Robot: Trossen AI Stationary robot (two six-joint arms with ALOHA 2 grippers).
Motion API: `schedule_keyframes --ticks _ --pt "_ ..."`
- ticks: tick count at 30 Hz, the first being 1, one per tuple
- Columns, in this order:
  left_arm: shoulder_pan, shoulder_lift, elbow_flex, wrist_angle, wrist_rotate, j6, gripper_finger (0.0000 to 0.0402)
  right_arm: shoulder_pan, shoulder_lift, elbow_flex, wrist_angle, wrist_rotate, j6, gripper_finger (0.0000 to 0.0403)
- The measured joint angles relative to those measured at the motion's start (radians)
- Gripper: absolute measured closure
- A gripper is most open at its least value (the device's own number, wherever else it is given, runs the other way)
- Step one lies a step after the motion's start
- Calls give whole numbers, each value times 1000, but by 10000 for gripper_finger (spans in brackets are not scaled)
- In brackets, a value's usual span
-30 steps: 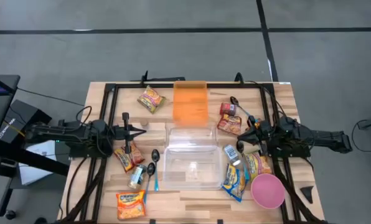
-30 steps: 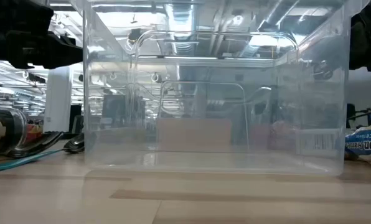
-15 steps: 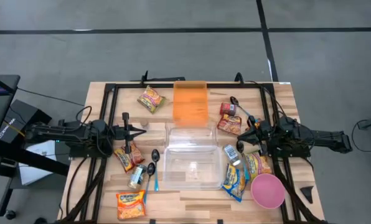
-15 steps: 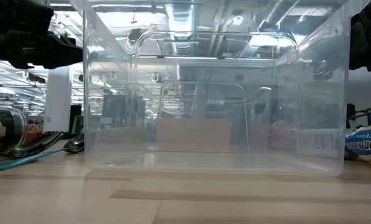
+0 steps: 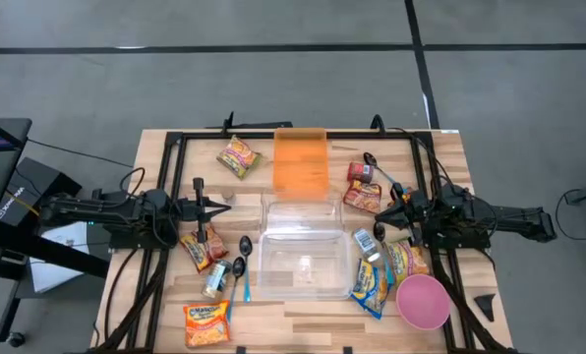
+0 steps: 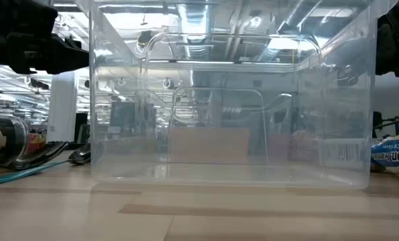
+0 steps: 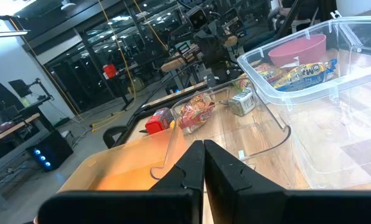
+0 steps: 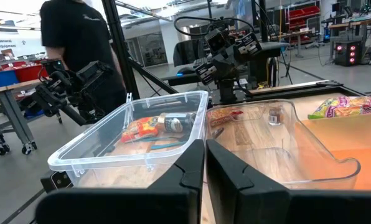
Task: Pick & Place Food Item
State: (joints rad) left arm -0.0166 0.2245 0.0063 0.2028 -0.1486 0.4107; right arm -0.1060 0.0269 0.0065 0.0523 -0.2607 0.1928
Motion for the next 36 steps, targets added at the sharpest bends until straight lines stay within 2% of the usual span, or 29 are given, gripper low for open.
schedule_keyframes --ticks 36 --pt "0 0 0 19 0 0 398 0 0 0 0 0 0 390"
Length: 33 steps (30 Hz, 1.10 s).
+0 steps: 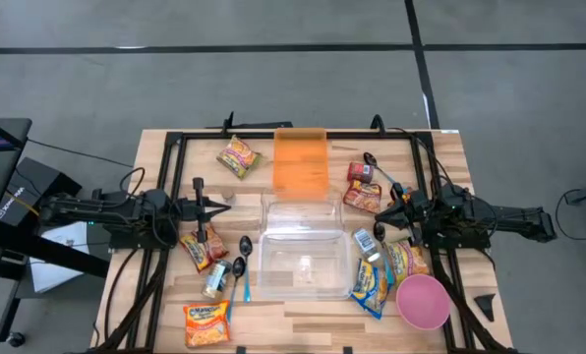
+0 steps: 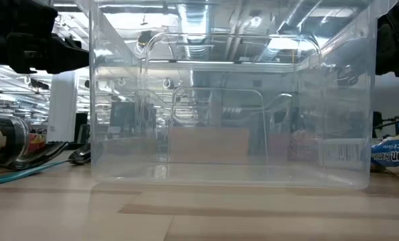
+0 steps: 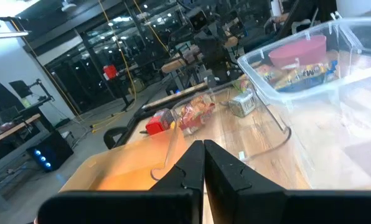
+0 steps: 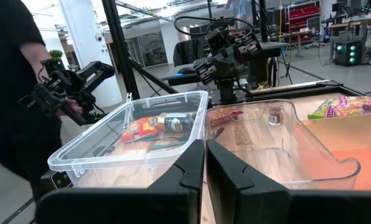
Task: Pick & Place Food Item
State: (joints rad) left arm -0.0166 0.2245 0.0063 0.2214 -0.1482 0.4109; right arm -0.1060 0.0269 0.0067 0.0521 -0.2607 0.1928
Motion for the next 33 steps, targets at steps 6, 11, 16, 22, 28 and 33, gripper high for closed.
schedule_keyframes --ticks 6,11,16,22,28,33 --pt "0 2 0 80 35 -549 398 0 0 0 0 0 0 390" --pt "0 2 0 167 53 -1099 398 0 0 0 0 0 0 390" --pt "0 2 0 198 53 -1255 398 0 0 0 0 0 0 390" --pt "0 2 0 201 53 -1264 398 0 0 0 0 0 0 390" --pt "0 2 0 247 -11 -1263 398 0 0 0 0 0 0 390" --pt "0 2 0 331 -100 -1262 391 -3 0 0 10 38 -13 390"
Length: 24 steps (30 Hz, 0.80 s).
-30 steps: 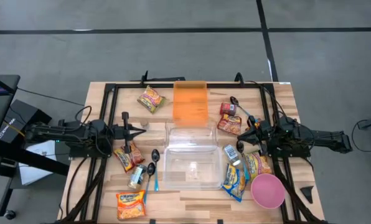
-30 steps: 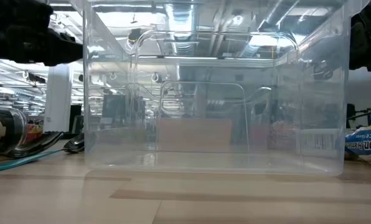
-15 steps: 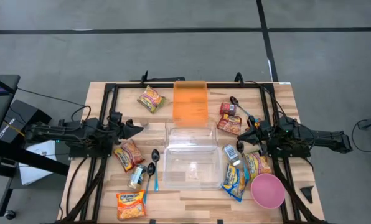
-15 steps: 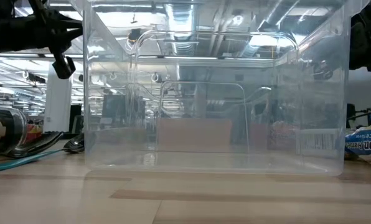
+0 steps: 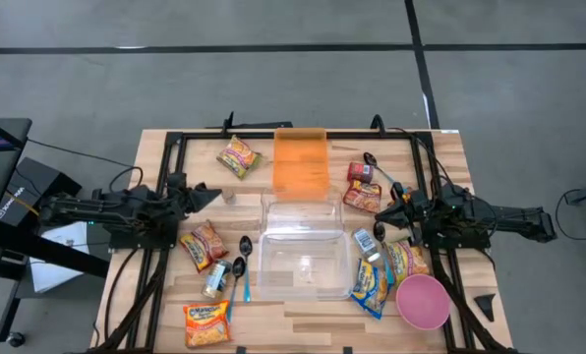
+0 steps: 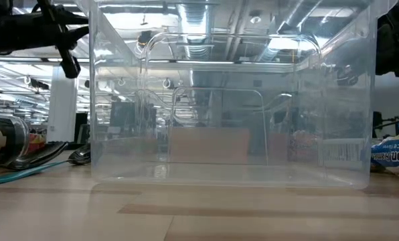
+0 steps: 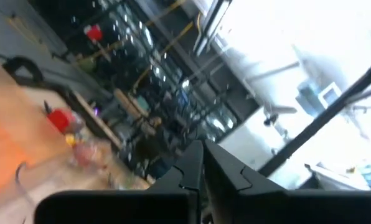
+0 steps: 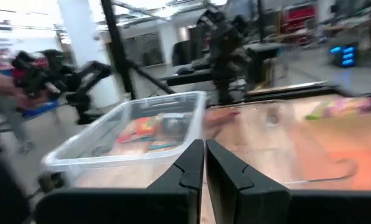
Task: Pick & Place Food Item
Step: Put the red noodle pack into the white transparent bin
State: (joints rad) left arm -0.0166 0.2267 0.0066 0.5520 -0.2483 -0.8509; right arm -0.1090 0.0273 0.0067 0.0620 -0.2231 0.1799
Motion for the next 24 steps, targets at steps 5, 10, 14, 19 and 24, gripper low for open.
schedule_keyframes --ticks 5,10,14,19,24 --pt "0 2 0 74 -120 0 351 1 0 0 169 85 165 390" --pt "0 28 0 149 -232 76 298 0 0 19 358 187 370 390" --pt "0 72 0 229 -293 141 261 1 -2 34 537 274 397 390" --pt "0 139 0 339 -294 202 226 1 -2 34 696 347 396 390" --pt "0 201 0 412 -294 257 205 0 -2 35 786 364 397 390"
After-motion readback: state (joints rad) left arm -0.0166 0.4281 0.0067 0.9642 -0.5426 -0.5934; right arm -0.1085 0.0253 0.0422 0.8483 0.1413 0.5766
